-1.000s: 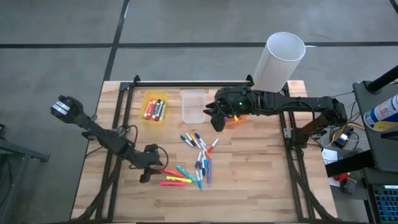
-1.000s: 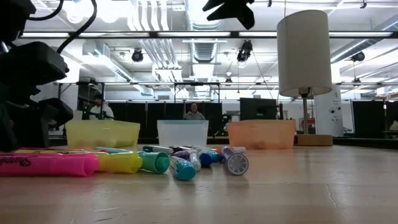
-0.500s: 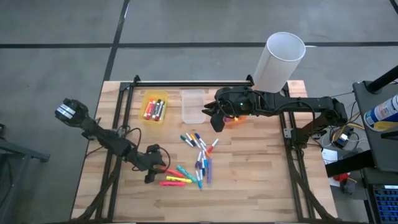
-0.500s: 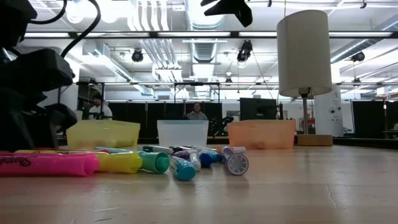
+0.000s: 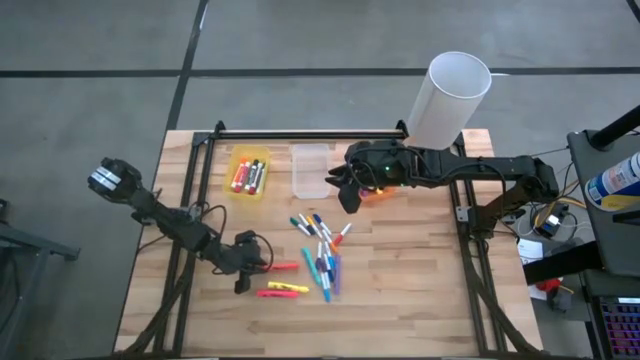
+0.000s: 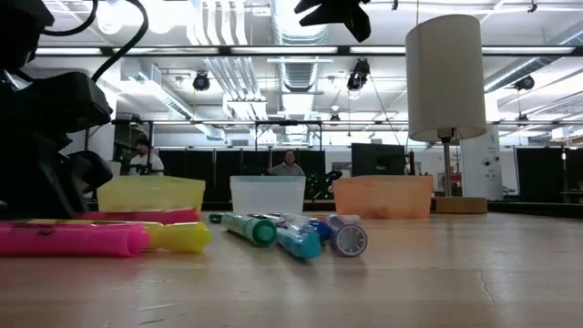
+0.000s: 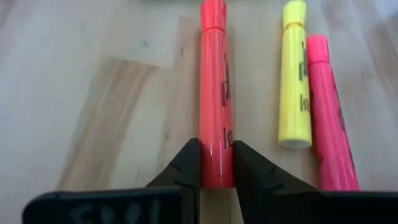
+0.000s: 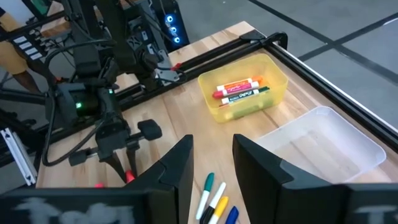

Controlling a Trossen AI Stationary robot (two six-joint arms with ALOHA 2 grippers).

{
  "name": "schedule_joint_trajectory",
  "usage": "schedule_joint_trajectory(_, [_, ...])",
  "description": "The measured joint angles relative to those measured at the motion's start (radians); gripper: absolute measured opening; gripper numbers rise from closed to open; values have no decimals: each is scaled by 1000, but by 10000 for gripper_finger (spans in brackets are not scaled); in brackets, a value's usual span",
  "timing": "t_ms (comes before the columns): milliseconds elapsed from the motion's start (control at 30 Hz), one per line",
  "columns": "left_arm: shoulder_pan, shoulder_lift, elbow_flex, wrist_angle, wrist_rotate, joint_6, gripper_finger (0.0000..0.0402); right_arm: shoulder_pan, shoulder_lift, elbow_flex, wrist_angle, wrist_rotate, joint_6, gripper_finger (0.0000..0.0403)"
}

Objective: Pick & Place Markers
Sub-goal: Put the large red highlighter pen into the orange bin

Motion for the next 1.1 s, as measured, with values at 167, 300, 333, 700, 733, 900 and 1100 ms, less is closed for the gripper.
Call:
schedule_joint_trajectory(167, [1,-24,5,23,-38,8,59,19,0,-7,0,1,0,107])
schedule_joint_trajectory(300, [1,-50,18,31,-88,27,61,43,0,-24,0,2,-4,104])
schedule_joint_trajectory(333, [1,-57,22,37,-101,34,61,49,0,-30,5,2,-5,103])
schedule_joint_trajectory(700, [1,-160,94,53,-274,112,63,87,0,-138,125,-57,4,114])
schedule_joint_trajectory(733, [1,-171,99,54,-288,108,63,92,1,-144,138,-73,8,122])
schedule_joint_trajectory(900, [1,-245,113,52,-344,96,64,133,10,-167,188,-114,19,180])
schedule_joint_trajectory(1100, [2,-343,122,83,-365,143,64,179,58,-171,216,-114,-26,240])
